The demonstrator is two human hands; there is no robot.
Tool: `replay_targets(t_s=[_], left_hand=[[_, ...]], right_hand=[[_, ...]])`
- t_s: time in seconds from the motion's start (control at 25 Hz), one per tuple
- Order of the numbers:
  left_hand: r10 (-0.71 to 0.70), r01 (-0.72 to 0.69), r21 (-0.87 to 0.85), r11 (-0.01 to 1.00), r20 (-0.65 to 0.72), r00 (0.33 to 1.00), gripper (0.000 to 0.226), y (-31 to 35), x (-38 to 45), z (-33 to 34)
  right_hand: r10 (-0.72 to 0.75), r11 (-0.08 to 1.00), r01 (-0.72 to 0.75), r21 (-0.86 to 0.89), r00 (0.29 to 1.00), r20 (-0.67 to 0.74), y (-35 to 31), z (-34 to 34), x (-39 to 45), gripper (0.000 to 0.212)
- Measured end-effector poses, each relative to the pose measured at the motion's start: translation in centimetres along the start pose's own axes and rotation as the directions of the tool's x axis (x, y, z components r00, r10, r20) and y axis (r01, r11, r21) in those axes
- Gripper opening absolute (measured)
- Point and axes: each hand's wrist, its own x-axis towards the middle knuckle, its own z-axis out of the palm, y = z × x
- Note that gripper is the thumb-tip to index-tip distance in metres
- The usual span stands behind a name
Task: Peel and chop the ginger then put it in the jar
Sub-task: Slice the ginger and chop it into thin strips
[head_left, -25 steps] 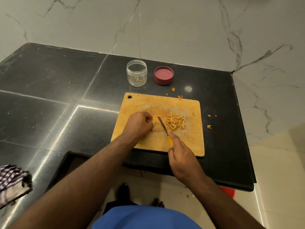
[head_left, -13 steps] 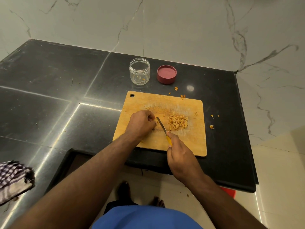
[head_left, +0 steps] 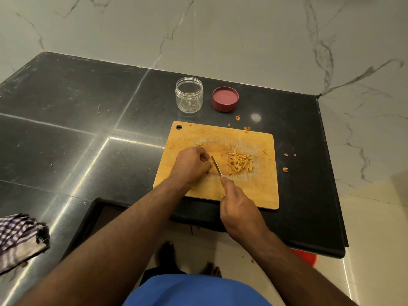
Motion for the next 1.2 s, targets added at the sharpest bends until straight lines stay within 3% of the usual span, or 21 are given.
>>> replay_targets(t_s=[0.16,0.4,0.56,0.76,1.2], left_hand=[[0.007,-0.007,0.015,1.0,0.007,1.0,0.014,0.0,0.2,0.0],[-0.018,0.018,-0.002,1.0,0.003,1.0,0.012,0.1,0.1,0.0],[-0.014,0.014,0.008,1.0,0.018,1.0,0.014,-0.1,0.1,-0.1],[-0.015,0.014,0.029,0.999,0.027,1.0,0.017,-0.1,0.1,-0.1],[0.001,-0.002,0.032,0.999,0.025,1.0,0.015,0.1,0.2,-0.3]], right_hand=[[0.074,0.997,-0.073,-0.02,0.995,0.071,-0.1,-0.3,1.2,0.049],[0.08,0.997,-0.08,0.005,0.995,0.06,0.0,-0.4,-1.4,0.047],[-0.062,0.967,0.054,-0.248,0.998,-0.023,1.5,-0.6,-2.5,0.033],[0.014,1.0,-0.015,-0.008,0.996,-0.088,0.4,-0.8,-1.4,0.043],[0.057,0.998,-0.057,0.007,0.997,0.045,-0.6,-0.4,1.0,0.047]])
